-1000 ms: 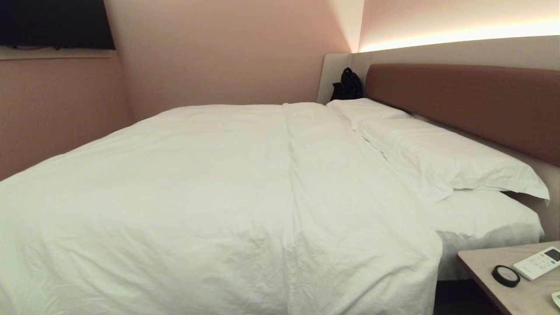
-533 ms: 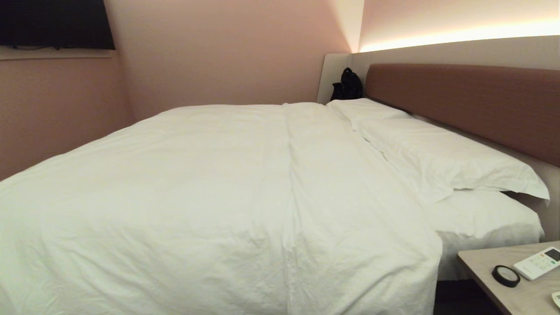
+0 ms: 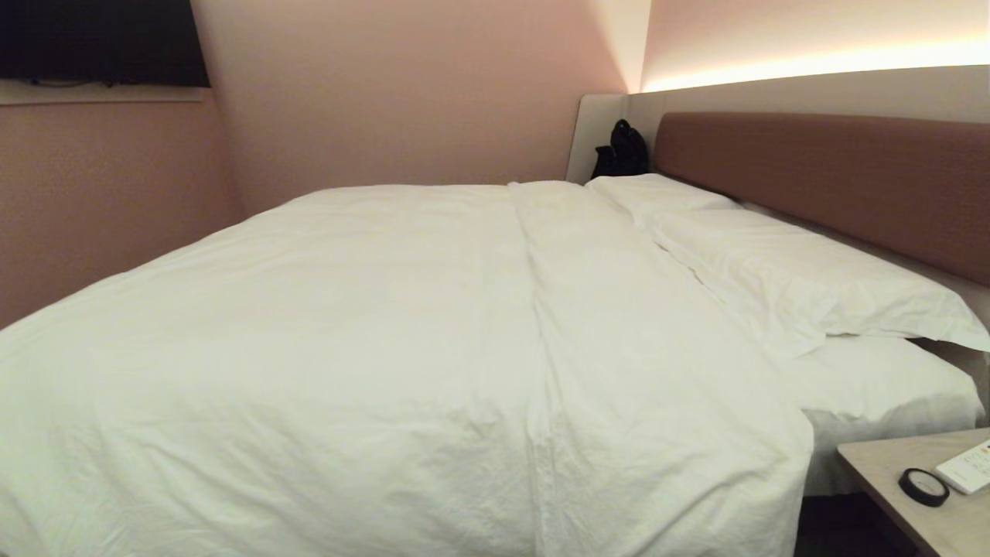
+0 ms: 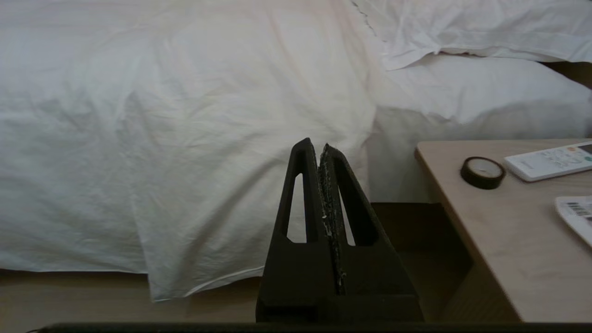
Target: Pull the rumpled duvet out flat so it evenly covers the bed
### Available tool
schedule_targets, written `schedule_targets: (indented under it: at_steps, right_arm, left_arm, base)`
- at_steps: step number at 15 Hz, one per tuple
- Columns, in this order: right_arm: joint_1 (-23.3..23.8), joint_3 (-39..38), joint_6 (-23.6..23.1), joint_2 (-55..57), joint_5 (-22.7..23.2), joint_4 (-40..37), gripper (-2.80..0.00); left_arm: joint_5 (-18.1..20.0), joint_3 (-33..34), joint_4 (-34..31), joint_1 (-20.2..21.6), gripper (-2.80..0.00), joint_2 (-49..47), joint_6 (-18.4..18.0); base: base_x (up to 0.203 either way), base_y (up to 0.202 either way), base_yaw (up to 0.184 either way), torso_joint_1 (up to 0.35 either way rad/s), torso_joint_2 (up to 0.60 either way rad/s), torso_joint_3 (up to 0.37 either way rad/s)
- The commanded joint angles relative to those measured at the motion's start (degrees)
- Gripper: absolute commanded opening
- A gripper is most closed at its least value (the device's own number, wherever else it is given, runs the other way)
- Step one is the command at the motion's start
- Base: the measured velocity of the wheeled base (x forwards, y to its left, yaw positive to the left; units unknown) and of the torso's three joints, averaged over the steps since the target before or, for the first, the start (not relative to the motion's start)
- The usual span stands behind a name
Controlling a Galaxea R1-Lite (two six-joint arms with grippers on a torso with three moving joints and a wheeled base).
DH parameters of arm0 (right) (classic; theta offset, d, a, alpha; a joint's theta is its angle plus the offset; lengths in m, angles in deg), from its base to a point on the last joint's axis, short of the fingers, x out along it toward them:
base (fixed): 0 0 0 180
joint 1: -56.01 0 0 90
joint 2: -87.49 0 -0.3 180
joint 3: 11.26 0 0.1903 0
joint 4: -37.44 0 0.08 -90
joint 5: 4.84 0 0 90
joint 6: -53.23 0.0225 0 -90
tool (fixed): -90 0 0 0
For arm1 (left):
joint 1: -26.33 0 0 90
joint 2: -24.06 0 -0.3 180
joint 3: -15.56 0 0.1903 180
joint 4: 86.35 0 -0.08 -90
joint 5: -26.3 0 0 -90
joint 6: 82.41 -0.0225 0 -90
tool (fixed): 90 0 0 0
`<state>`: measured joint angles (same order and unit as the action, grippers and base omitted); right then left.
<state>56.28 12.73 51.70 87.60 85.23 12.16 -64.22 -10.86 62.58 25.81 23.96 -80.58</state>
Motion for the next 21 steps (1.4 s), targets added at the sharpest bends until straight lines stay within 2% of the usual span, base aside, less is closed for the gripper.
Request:
schedule_targets:
  at_steps: [1,21]
  right_arm:
    - [0.0,0.0,-0.1,0.0,0.0,0.0,-2.8]
    - [0.0,0.0,-0.1,0.0,0.0,0.0,-2.8]
  left_arm:
    - [0.0,0.0,0.0,0.0,-2.8,0.0,0.0]
    - [-0.1,0.0,0.0,0.0,-2.8,0.0,0.3]
  base:
    - [0.0,0.195,0.003,0.004,0.0,0.0]
    - [0.0,0.196,0.001,0.003,0.0,0.003]
